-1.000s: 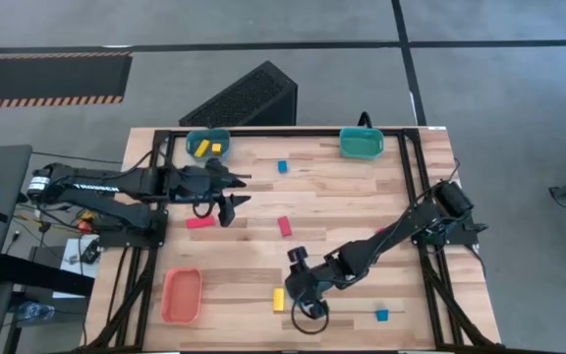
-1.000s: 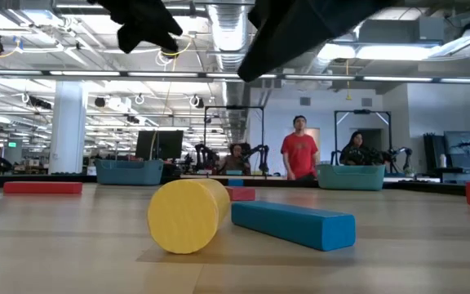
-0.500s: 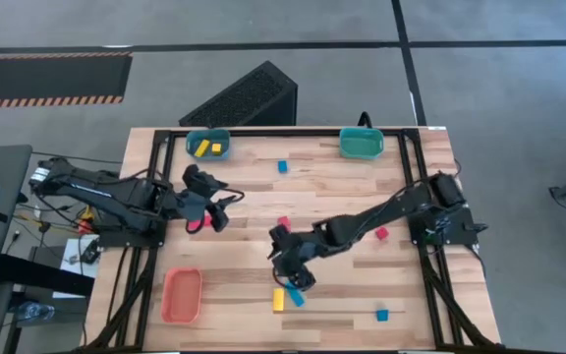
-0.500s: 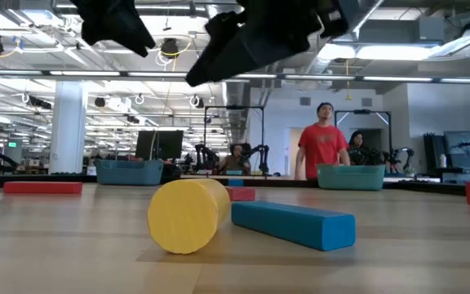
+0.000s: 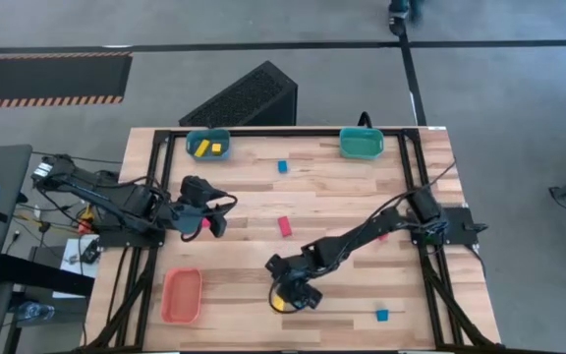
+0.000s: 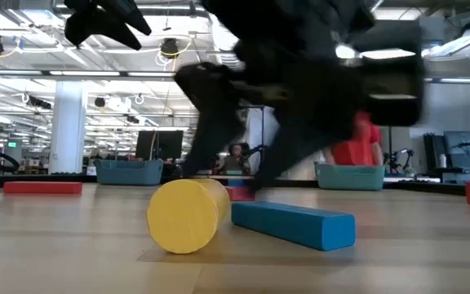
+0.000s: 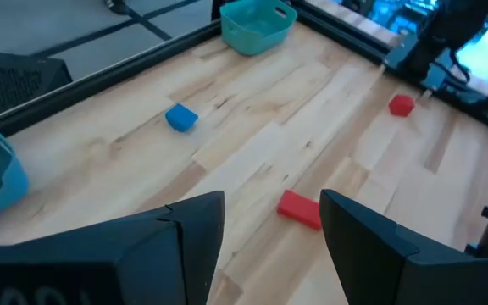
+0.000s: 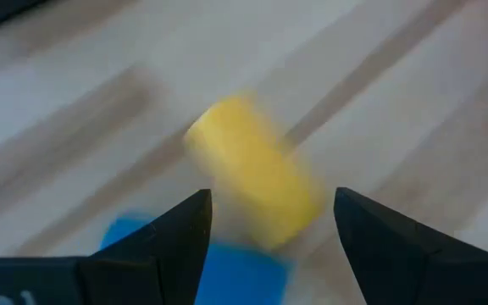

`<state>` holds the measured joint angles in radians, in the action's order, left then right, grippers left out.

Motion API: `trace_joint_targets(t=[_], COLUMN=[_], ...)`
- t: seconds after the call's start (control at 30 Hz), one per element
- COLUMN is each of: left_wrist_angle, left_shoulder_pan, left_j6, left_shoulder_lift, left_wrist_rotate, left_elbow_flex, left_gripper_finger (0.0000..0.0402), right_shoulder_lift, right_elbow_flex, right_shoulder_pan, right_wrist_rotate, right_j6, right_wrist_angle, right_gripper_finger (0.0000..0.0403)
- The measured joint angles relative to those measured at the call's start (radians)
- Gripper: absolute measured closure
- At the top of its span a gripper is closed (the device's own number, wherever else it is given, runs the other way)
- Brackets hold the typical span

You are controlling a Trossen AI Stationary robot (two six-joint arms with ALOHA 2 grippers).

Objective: Sort & place blocks by color
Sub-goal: Put the yellow block into the blue bin

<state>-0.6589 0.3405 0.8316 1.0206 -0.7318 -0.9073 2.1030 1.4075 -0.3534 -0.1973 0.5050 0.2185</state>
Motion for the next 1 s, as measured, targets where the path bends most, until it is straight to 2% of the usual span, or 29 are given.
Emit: trace_joint_targets(t=[0.13,0.37,0.6,0.73,1.0], left_wrist_angle=[0.011,0.084,0.103,0.101,0.1], left_shoulder_pan=[0.0,0.005,0.042,0.06,0.064], left_j6=[0.053,0.048,0.033,0.028,0.029], left_shoulder_lift=[0.0,0.014,0.039,0.069,0.129], left_wrist_rotate=[-0.013,-0.015,-0.016,-0.013,-0.013], left_elbow_flex=[0.0,0.0,0.0,0.0,0.0], left_gripper_finger=[0.0219,0.0219,0.0219,0.0219,0.0219], right_shoulder_lift=[0.028,0.06,0.061,0.061,0.061], right_elbow_flex=[0.001,0.001,0.0,0.0,0.0], right_shoulder_pan=[-0.007,-0.005,-0.004,0.004,0.038], right_wrist_rotate=[-0.018,-0.035,-0.141,-0.145,-0.165], right_j6=[0.096,0.101,0.21,0.278,0.289], right_wrist_angle=[-0.007,-0.083,-0.089,-0.089,-0.082], right_gripper_finger=[0.0132,0.0133,0.0133,0.0133,0.0148])
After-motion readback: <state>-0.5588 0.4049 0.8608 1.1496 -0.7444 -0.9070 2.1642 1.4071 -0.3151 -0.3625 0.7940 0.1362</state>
